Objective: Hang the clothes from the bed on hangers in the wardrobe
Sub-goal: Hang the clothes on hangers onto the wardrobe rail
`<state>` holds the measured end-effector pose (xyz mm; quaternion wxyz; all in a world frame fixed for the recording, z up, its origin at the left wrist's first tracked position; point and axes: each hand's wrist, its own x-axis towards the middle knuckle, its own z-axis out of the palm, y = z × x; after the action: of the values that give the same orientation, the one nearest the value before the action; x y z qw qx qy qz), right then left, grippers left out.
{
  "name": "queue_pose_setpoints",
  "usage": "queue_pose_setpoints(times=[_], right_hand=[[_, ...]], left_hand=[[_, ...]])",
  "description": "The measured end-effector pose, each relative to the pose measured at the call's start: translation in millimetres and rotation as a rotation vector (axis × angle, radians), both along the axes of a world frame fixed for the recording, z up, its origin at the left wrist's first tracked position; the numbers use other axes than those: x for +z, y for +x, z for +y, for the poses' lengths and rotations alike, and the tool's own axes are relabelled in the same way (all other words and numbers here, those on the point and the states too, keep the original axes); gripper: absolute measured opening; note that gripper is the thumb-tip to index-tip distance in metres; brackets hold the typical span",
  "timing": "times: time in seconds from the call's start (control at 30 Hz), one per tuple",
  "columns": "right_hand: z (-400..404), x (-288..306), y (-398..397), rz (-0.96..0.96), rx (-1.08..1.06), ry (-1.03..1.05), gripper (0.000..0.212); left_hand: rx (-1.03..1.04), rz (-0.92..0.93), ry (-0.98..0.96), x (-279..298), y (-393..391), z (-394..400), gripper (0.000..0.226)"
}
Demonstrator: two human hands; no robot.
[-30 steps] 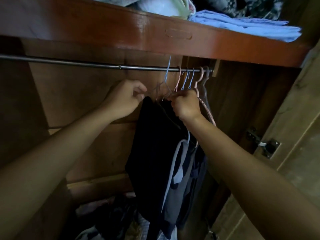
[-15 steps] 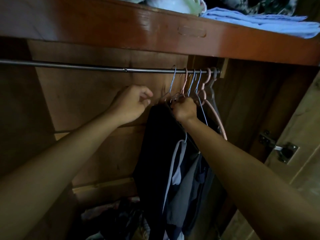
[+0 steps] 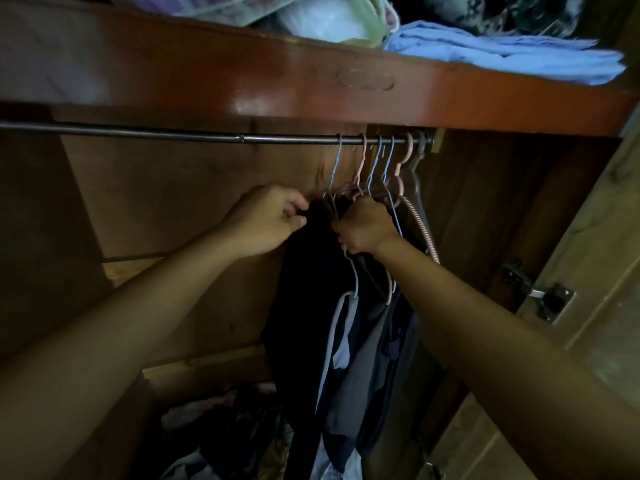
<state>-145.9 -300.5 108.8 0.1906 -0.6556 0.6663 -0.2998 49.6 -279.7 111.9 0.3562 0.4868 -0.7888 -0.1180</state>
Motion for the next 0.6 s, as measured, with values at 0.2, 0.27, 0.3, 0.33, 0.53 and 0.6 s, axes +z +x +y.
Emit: queue_pose_setpoints(times=[0.2, 0.27, 0.3, 0.33, 0.53, 0.6], right_hand=[[41.6, 18.1, -30.5, 0.225, 0.195, 0.140, 0.027], [57.3, 22.2, -41.1, 0.322, 0.234, 0.115, 0.028], [64.8, 22.2, -46.7, 0.348, 0.246, 0.105, 0.027], [72.2, 21.8, -52.4, 0.357, 0.260, 0.100, 0.027], [125.4, 17.1, -82.8, 0.420, 0.278, 0.148, 0.021], [143.1, 15.6, -92.6, 0.460, 0.249, 0.155, 0.023]], left_hand=[[-0.039, -0.140, 0.146, 9.4, -15.1, 12.1, 0.021], [-0.050, -0.194, 0.164, 6.3, -20.0, 19.0, 0.024], [-0.042, -0.230, 0.159, 3.4, -22.2, 22.6, 0.026], [-0.031, -0.275, 0.155, 0.2, -24.2, 26.9, 0.028], [-0.116, -0.388, 0.266, -4.1, -38.8, 63.5, 0.037], [-0.146, -0.373, 0.279, -5.2, -44.6, 74.7, 0.039]])
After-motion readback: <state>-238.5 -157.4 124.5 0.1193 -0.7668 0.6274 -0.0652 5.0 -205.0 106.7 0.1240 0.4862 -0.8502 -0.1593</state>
